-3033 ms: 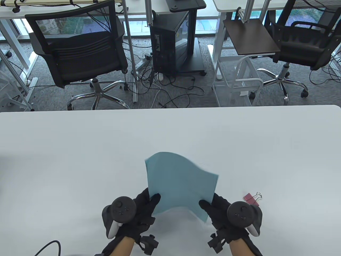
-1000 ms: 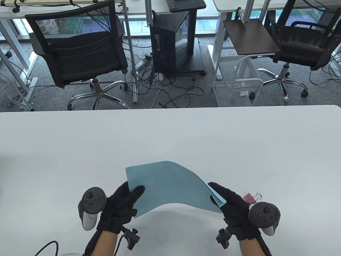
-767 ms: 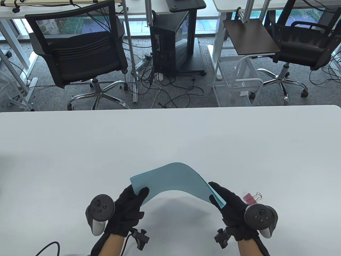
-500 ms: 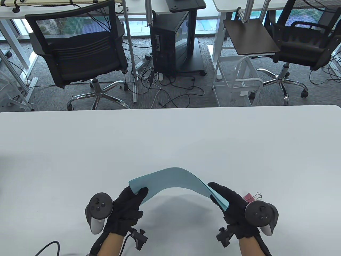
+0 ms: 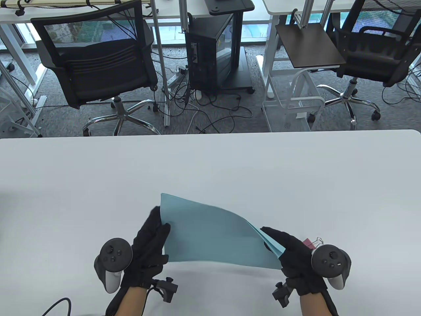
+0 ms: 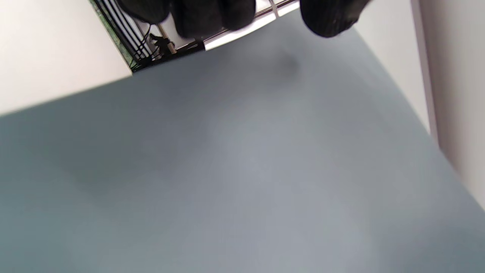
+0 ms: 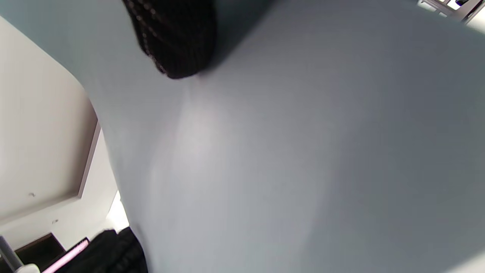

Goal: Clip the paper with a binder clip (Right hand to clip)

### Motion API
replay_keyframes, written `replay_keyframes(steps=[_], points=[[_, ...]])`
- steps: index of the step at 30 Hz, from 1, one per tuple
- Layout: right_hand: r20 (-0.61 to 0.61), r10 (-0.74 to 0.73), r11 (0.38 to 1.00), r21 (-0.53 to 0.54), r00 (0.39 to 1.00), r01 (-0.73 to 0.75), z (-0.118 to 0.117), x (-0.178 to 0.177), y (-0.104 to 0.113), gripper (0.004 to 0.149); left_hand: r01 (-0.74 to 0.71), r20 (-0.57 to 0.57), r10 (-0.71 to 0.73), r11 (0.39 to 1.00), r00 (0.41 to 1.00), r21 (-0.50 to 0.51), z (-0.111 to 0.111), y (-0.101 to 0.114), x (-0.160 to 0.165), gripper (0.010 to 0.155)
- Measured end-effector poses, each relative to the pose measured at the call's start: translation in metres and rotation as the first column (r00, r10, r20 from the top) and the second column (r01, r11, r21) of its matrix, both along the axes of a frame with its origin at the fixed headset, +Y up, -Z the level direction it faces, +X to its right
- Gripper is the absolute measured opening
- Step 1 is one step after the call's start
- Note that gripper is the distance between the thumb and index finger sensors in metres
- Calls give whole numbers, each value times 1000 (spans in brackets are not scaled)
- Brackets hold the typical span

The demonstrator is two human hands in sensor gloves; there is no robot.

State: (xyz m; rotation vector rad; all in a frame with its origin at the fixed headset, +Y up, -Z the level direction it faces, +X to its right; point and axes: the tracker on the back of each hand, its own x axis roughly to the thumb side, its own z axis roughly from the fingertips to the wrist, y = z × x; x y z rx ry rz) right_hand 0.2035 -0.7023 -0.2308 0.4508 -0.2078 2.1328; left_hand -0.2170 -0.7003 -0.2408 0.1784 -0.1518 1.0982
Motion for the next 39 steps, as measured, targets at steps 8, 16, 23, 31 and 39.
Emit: replay_keyframes(steps=[8, 16, 23, 31, 39], points=[[-67, 196, 981, 22, 978, -195, 4, -16, 7, 41, 434, 127, -465, 876, 876, 209, 18, 38, 42, 98], [-134, 234, 972, 25, 963, -233, 4, -26, 3, 41, 769, -39, -804, 552, 593, 323, 28, 34, 87, 67], [-137, 253, 966, -23, 958, -258, 0, -26, -6, 44, 720, 85, -783, 603, 616, 342, 19, 21, 83, 39], [190, 361, 926, 39, 913, -375, 13, 16, 29, 67, 716, 66, -780, 600, 622, 357, 13, 9, 74, 41], [538, 500, 842, -117, 679, -527, 19, 73, 33, 66, 726, 52, -779, 604, 625, 328, 8, 4, 69, 42]])
